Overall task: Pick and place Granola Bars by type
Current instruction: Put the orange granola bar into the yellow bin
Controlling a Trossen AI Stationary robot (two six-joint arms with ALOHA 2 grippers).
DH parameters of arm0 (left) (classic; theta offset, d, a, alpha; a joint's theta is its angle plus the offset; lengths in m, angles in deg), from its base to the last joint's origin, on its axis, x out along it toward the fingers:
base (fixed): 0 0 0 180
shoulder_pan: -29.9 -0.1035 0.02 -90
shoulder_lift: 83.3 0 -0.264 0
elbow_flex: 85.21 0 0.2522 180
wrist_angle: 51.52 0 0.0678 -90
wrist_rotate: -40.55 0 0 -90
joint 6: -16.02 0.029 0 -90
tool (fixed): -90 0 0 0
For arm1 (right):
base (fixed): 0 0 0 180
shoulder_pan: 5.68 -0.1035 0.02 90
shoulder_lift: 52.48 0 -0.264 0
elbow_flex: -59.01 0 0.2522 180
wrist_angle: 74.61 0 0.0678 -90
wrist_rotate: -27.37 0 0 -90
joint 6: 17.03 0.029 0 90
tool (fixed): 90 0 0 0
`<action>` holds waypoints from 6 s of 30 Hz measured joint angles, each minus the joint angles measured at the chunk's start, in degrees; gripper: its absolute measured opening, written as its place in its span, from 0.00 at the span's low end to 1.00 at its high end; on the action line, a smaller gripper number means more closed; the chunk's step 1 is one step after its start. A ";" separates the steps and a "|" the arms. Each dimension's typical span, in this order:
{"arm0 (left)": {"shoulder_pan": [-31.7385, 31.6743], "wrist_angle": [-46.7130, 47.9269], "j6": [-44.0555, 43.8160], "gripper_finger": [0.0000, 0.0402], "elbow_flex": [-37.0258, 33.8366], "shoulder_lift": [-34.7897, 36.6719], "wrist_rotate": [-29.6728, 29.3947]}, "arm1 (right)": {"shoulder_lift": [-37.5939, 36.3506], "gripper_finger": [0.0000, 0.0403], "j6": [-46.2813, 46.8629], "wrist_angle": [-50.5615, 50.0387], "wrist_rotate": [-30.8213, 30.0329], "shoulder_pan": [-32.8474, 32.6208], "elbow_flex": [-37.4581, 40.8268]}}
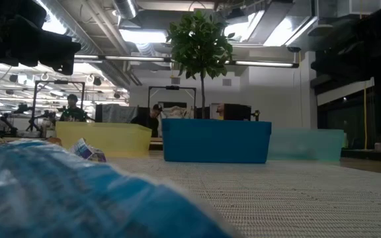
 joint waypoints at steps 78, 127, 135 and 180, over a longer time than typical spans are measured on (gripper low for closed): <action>0.00 -10.35 -2.43 0.23 0.00 0.02 -2.69 | 0.31 0.06 0.68 5.97 6.31 3.18 2.14; 20.10 42.43 -38.17 0.13 37.00 -57.40 -2.60 | 0.28 0.06 0.67 5.97 6.31 3.16 2.14; 28.48 45.57 -54.13 0.12 37.00 -62.91 4.68 | 0.28 0.06 0.67 5.97 6.31 3.16 2.14; 47.59 43.04 -80.74 0.60 37.00 -71.42 5.13 | 0.28 0.06 0.67 5.97 6.32 3.16 2.14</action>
